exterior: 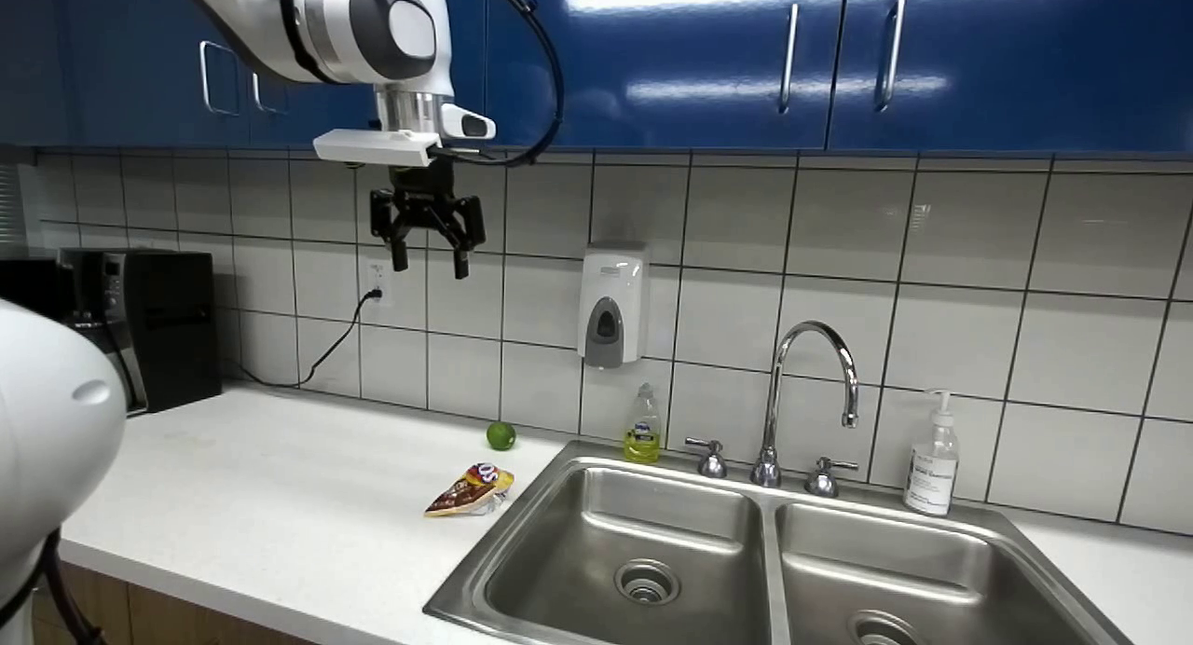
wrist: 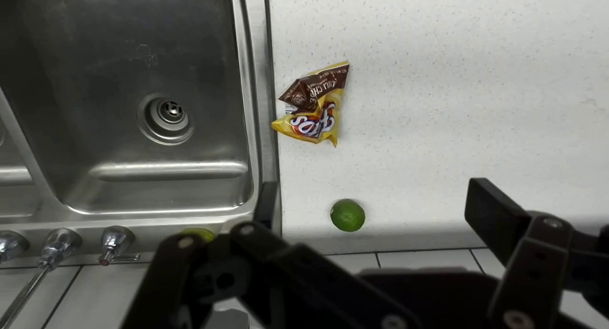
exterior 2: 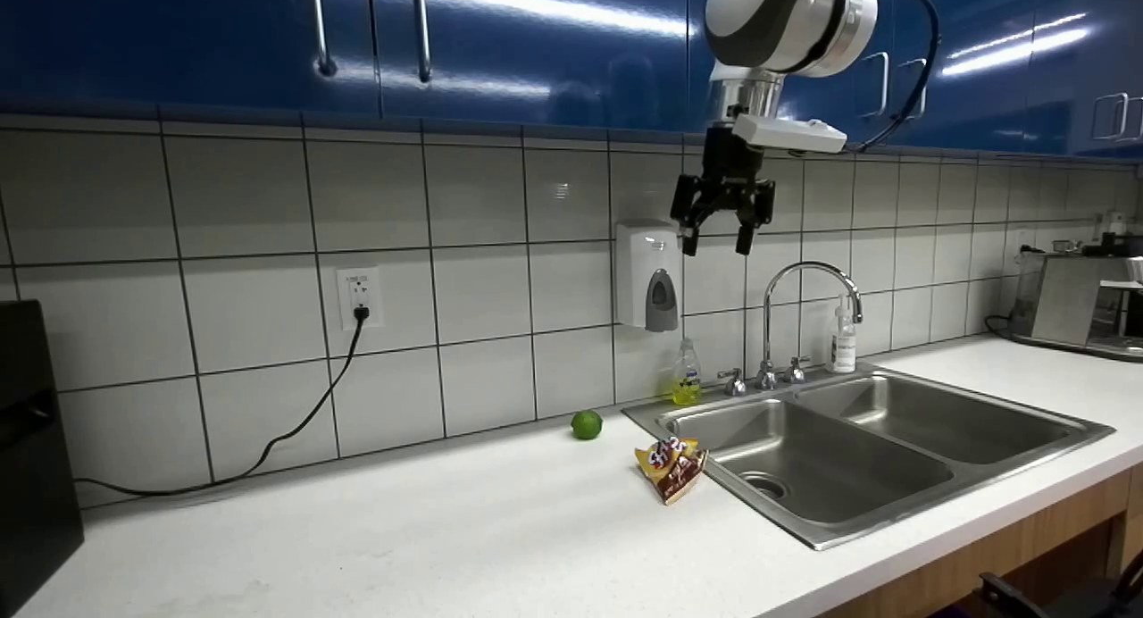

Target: Put the packet in the sink.

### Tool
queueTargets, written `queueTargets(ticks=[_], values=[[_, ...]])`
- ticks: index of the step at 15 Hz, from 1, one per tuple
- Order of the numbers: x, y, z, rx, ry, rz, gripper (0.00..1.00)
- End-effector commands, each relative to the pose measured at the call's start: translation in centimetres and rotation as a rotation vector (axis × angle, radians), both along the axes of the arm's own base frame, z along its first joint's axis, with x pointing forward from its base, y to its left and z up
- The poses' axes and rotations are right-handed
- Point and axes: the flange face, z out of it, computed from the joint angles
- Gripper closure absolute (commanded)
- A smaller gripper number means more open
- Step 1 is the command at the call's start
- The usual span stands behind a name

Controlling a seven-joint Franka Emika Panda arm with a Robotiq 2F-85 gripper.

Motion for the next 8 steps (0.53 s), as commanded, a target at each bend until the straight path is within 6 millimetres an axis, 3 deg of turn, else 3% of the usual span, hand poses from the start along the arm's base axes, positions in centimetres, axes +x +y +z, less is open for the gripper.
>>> queueTargets(ticks=[1, 8], values=[[-1.3, -0.1, -0.8, -0.027, 0.05, -0.046, 0.0], [-2.7, 0.6, -4.2, -0.04, 0.146, -0.039, 0.0]])
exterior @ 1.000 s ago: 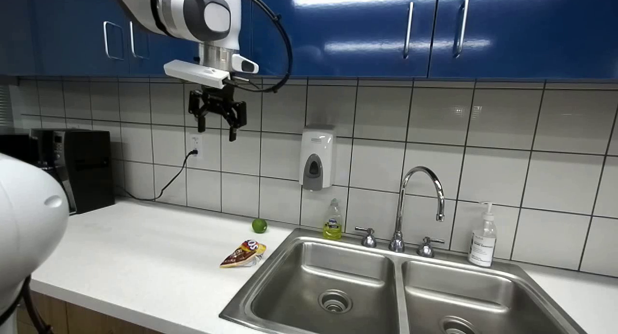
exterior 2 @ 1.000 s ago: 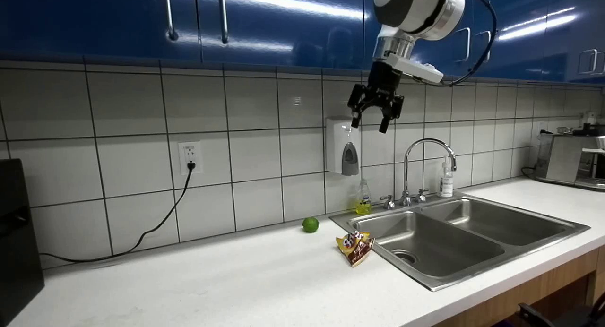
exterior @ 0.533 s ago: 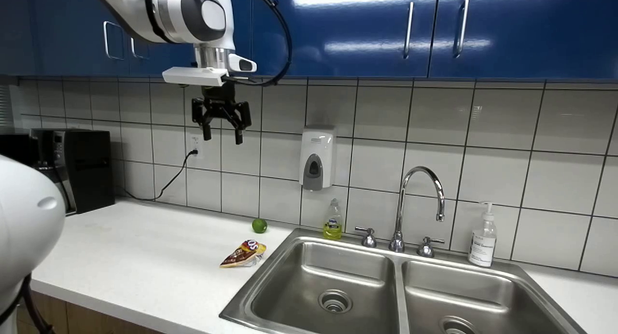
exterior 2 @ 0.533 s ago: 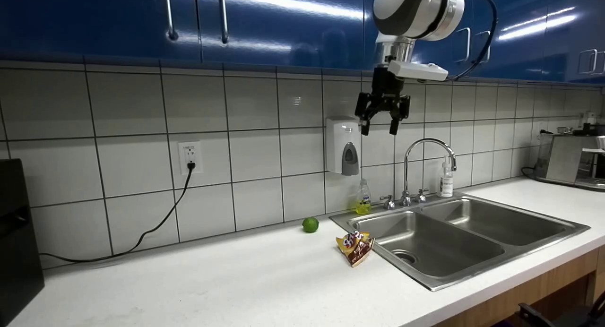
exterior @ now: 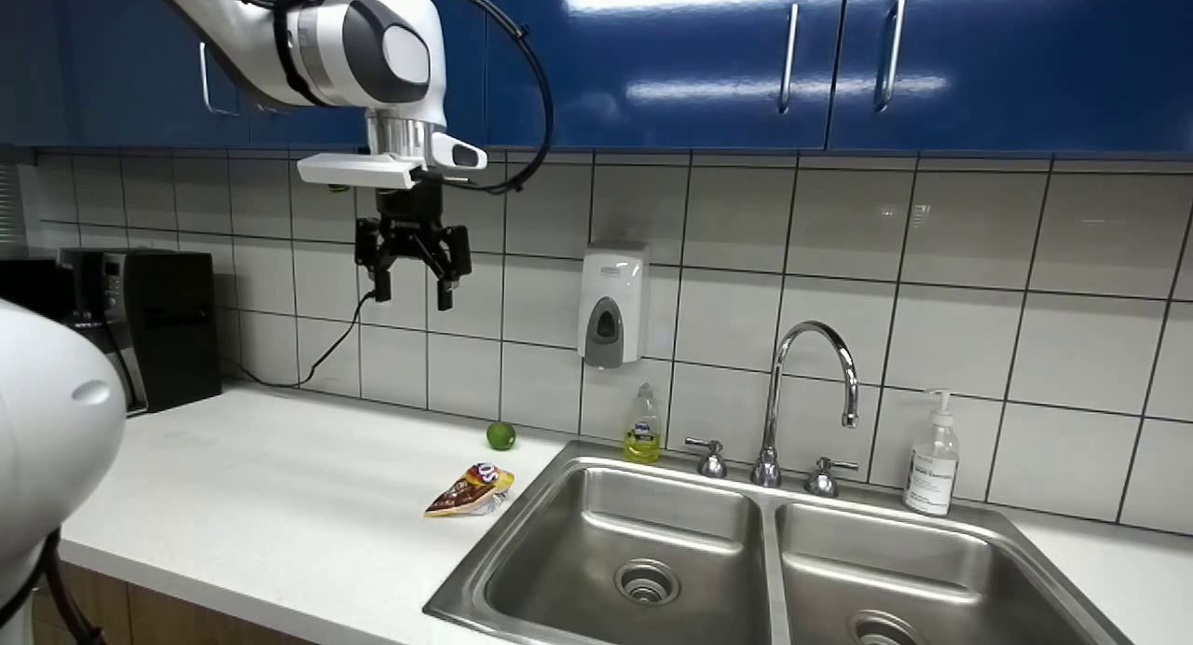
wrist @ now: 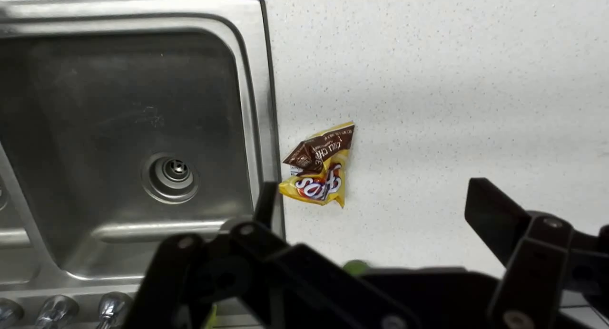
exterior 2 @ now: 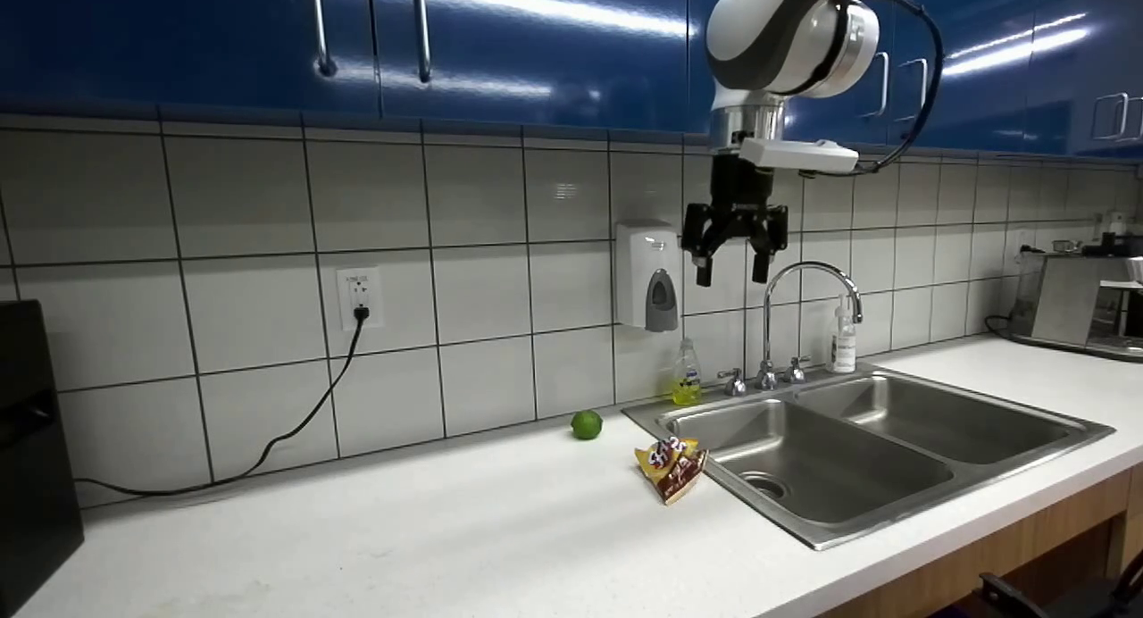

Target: Put the packet in the sink.

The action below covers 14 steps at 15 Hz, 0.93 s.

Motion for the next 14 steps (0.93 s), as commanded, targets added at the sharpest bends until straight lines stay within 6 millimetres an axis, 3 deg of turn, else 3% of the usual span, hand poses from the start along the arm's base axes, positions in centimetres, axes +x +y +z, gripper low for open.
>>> queueTargets(ticks=[1, 8, 14], values=[[-1.4, 0.4, -1.1, -0.032, 0.039, -0.017, 0.0], [-2.4, 0.7, -6.0, -0.014, 0.106, 0.005, 0.0], [-0.9, 2.5, -10.3, -0.006, 0.087, 0.052, 0.0]])
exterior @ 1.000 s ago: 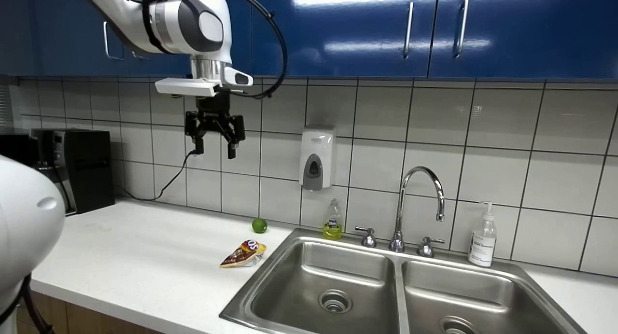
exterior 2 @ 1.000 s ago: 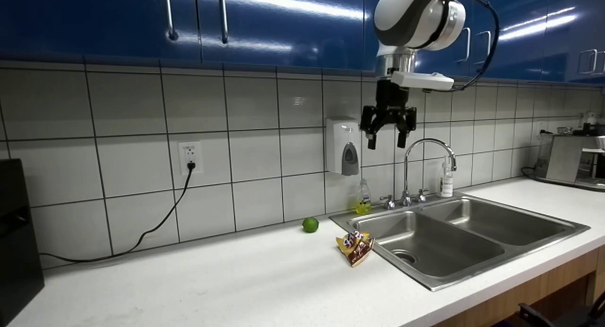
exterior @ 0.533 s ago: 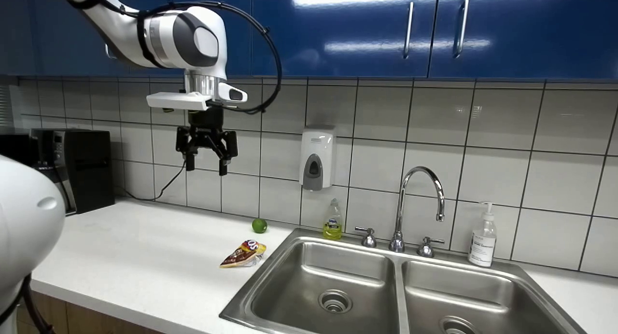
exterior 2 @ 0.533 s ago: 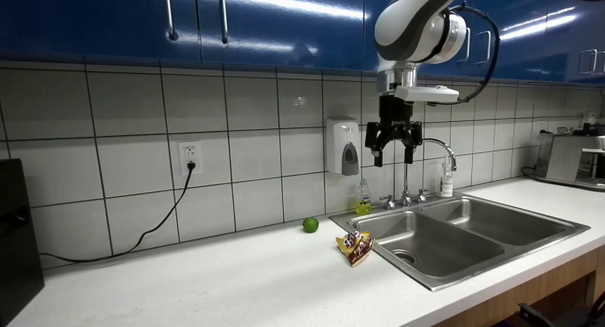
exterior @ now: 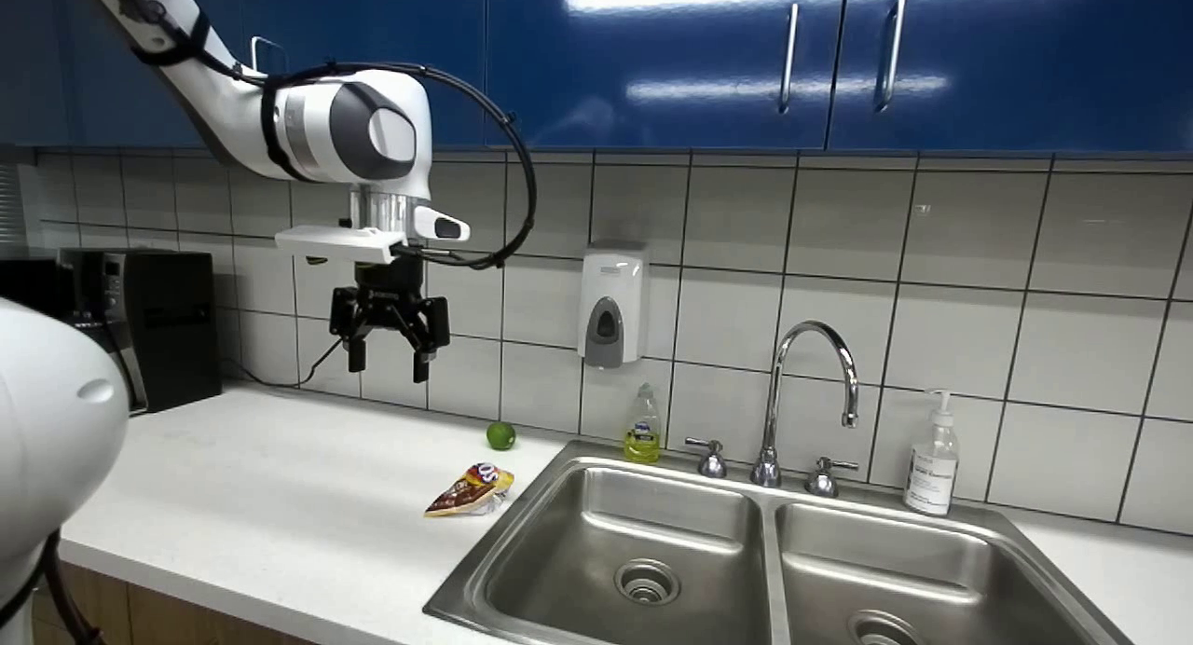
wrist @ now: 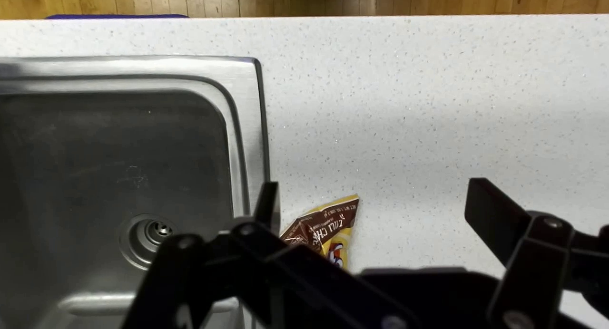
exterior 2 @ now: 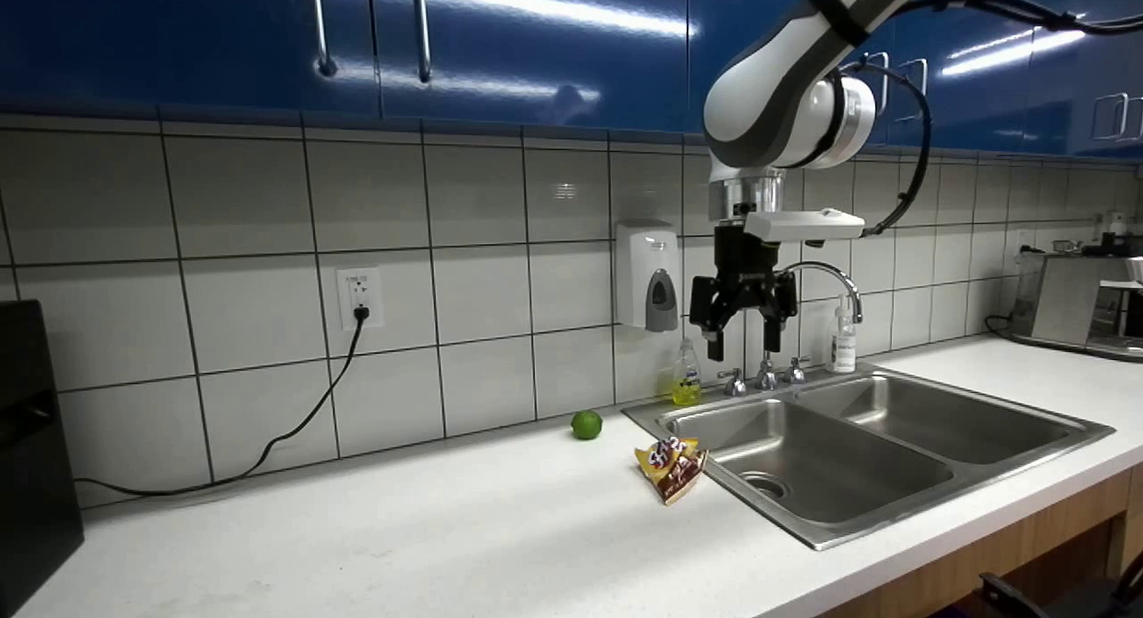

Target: Put the packet in the sink.

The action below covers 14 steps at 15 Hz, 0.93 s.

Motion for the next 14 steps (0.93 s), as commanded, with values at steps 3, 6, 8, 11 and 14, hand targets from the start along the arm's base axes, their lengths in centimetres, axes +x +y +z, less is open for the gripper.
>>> queueTargets(ticks=[3, 6, 8, 11, 14], values=[[2.2, 2.5, -4.0, 0.011, -0.031, 0.05, 0.0], [3.7, 3.1, -6.3, 0.006, -0.033, 0.07, 0.0], [4.9, 3.2, -7.6, -0.002, -0.034, 0.073, 0.0], [7.0, 3.5, -9.2, -0.003, -0.037, 0.074, 0.0], [9.3, 3.7, -10.3, -0.007, -0.039, 0.076, 0.0]])
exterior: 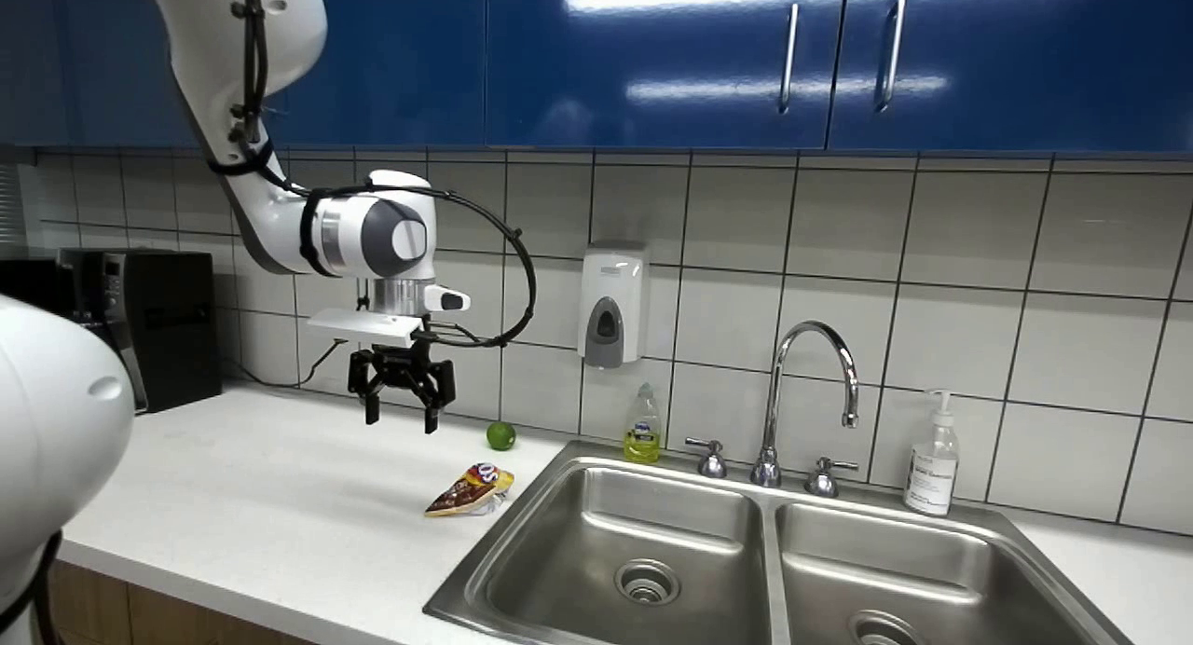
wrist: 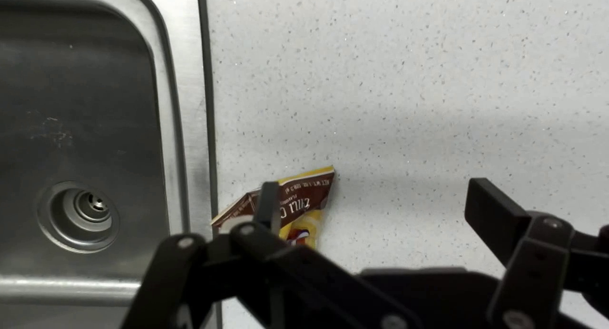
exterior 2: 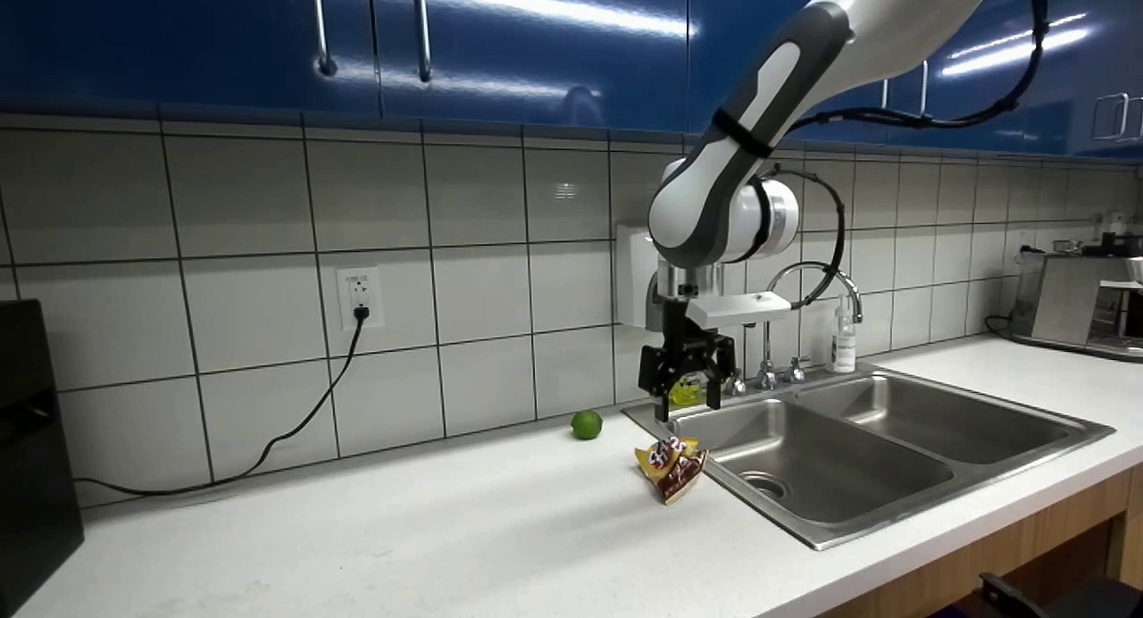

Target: Put the packet in the sink.

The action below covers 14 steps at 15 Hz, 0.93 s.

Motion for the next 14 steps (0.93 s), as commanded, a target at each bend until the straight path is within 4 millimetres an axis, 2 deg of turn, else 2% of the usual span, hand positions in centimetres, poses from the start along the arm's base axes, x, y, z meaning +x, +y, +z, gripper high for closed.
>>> queueTargets(ticks=[1, 5, 14], values=[[3.5, 0.2, -1.0, -0.015, -0.008, 0.011, 0.0], [5.9, -0.2, -2.5, -0.023, 0.005, -0.001, 0.0], [9.8, -2.7, -6.8, -0.029, 0.036, -0.055, 0.0]])
